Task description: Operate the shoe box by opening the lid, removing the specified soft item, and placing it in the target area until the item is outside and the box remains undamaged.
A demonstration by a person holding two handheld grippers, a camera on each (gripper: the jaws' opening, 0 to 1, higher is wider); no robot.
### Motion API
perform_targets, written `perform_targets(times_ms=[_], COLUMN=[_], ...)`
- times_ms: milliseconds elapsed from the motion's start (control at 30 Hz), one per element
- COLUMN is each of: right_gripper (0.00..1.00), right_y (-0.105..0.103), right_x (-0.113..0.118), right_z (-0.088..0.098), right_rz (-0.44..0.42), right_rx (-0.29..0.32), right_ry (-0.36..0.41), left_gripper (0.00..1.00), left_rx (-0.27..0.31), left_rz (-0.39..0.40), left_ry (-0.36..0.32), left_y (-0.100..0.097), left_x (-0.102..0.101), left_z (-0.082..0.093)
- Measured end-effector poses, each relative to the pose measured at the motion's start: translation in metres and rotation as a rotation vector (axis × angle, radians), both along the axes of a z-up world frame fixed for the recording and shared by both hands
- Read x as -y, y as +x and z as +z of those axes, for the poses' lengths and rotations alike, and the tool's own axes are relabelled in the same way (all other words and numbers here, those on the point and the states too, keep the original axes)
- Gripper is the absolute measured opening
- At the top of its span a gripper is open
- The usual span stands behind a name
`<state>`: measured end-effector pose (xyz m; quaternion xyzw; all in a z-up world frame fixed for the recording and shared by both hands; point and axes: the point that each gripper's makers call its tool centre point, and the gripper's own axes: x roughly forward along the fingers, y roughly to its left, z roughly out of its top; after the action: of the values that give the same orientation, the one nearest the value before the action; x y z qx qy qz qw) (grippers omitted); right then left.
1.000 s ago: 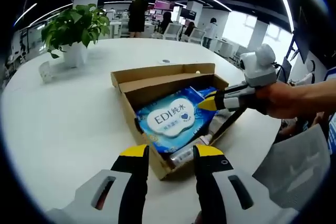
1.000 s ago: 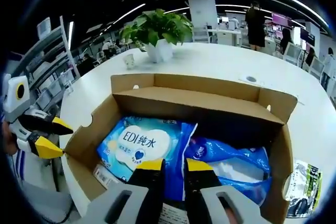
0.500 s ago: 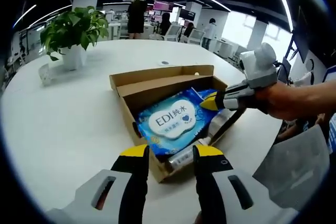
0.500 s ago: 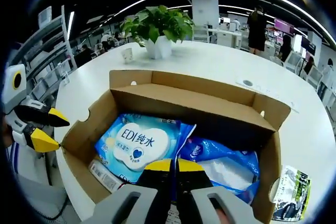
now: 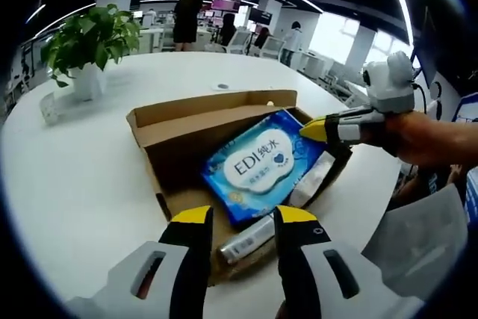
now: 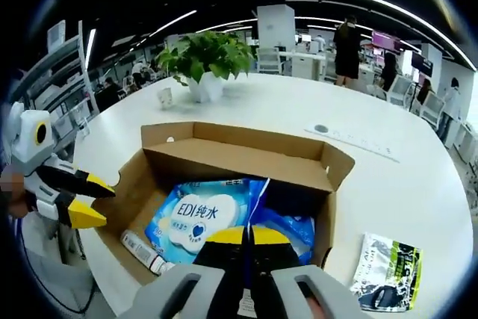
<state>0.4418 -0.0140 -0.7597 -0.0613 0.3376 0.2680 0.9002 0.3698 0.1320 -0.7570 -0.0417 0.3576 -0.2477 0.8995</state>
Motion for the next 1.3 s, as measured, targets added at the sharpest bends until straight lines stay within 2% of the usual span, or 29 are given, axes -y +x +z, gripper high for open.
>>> perform_targets(times_ms=[100,233,433,533,667,800,967,1100,1300], right_gripper=[0.00,0.00,0.00,0.00,0.00,0.00,0.00,0.00,0.00], right_y=[-0.001,-0.004,-0.006,-0.006,-0.006,-0.006,-0.004,-0.005,-0.002], right_x=[0.009,0.023,0.036,0.037,0.037,0.037,0.036,0.033,0.029], right_z=[0.000,-0.005,-0.009,-0.013,-0.014,-0.014,-0.014,-0.015,-0.019], right_rz=[-0.021,-0.056,-0.089,-0.097,-0.097,-0.092,-0.082,-0.060,-0.055], right_rx=[-0.002,-0.011,-0.028,-0.035,-0.035,-0.038,-0.039,-0.035,-0.064], right_ry=[0.011,0.016,0.039,0.053,0.071,0.086,0.116,0.116,0.145], left_gripper=[0.31,0.32,0.32,0.32,0.31,0.30,0.27,0.21,0.16], left_rx=[-0.050,-0.089,-0.114,-0.131,-0.198,-0.236,-0.272,-0.285,-0.282], left_rz=[0.004,0.008,-0.004,0.000,0.024,0.031,0.042,0.046,0.034], left_ry=[0.036,0.006,-0.020,-0.028,-0.027,-0.026,-0.059,-0.086,-0.095], left_y=[0.003,0.012,0.026,0.031,0.031,0.030,0.030,0.031,0.030], left_x=[0.001,0.010,0.026,0.031,0.035,0.037,0.043,0.047,0.051], left_z=[-0.009,-0.018,-0.021,-0.024,-0.036,-0.047,-0.053,-0.054,-0.059])
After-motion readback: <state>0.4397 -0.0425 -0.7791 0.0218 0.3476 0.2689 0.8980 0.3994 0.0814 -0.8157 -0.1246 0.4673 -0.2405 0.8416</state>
